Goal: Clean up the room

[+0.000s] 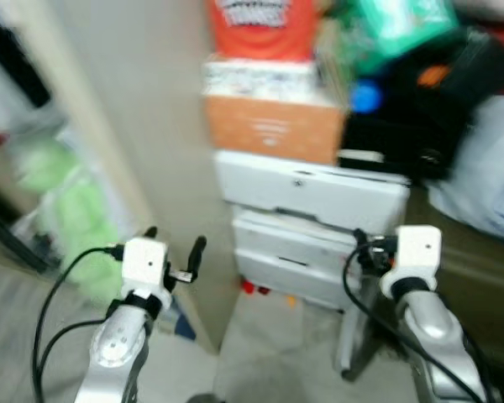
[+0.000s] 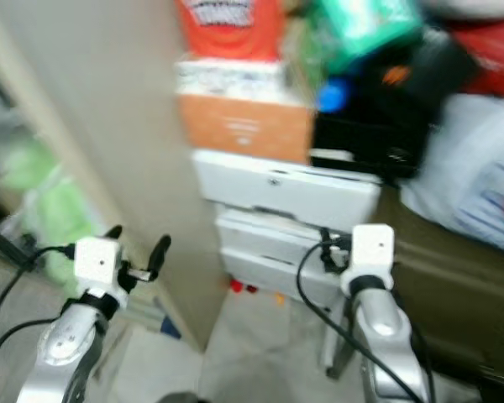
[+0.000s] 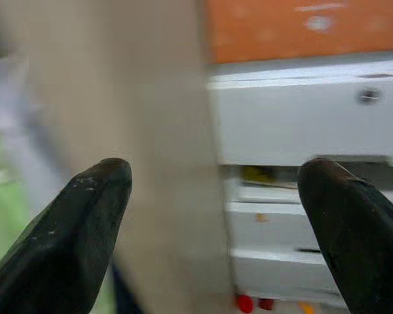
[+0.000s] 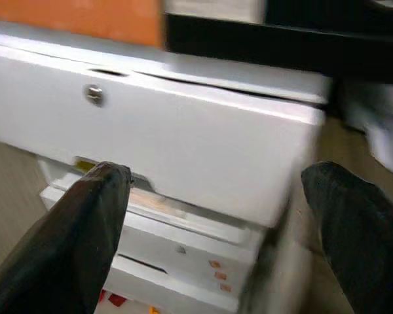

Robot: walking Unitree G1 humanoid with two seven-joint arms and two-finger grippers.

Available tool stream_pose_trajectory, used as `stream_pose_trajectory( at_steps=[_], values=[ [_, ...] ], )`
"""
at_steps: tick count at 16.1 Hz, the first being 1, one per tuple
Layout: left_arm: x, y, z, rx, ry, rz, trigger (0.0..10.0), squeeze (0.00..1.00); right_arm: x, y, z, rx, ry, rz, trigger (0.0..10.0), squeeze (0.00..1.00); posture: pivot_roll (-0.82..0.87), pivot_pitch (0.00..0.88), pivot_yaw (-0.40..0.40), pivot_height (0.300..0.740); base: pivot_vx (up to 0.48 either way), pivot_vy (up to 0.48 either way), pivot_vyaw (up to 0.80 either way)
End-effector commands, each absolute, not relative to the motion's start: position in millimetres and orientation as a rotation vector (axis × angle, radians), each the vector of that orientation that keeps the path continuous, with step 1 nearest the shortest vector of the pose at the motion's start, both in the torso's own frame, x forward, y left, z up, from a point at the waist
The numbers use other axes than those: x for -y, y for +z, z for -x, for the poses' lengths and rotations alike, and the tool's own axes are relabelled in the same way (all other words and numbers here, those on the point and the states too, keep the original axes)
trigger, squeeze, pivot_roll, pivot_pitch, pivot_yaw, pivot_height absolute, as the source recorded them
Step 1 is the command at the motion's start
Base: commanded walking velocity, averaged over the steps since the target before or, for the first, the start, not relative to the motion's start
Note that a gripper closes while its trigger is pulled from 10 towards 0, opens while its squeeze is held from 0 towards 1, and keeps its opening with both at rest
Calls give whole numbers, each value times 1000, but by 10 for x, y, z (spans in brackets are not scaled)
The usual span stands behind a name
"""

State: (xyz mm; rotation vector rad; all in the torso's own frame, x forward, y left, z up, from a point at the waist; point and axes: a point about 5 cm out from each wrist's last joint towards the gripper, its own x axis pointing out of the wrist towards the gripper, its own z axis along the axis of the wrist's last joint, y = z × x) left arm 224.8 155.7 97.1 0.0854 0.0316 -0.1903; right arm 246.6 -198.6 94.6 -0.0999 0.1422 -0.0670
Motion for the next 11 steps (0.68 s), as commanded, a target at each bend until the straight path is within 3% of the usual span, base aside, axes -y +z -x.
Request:
stream_pose_trajectory(
  at_steps=[1, 7, 11],
  values=[
    [-1662, 985, -2236, -38, -140, -95, 10000, 0, 1889, 994, -2518, -124, -36, 82, 10000, 0, -32, 0, 19, 740, 0, 0, 800],
    [-1782, 1092, -2418, -11, -83, -78, 10000, 0, 1899, 1136, -2697, -80, -27, 97, 10000, 0, -34, 0, 8, 740, 0, 0, 598],
    [-1810, 1081, -2416, -18, -44, -72, 10000, 0, 1910, 1080, -2623, -141, -65, 34, 10000, 0, -36, 0, 13, 740, 0, 0, 0]
  ],
)
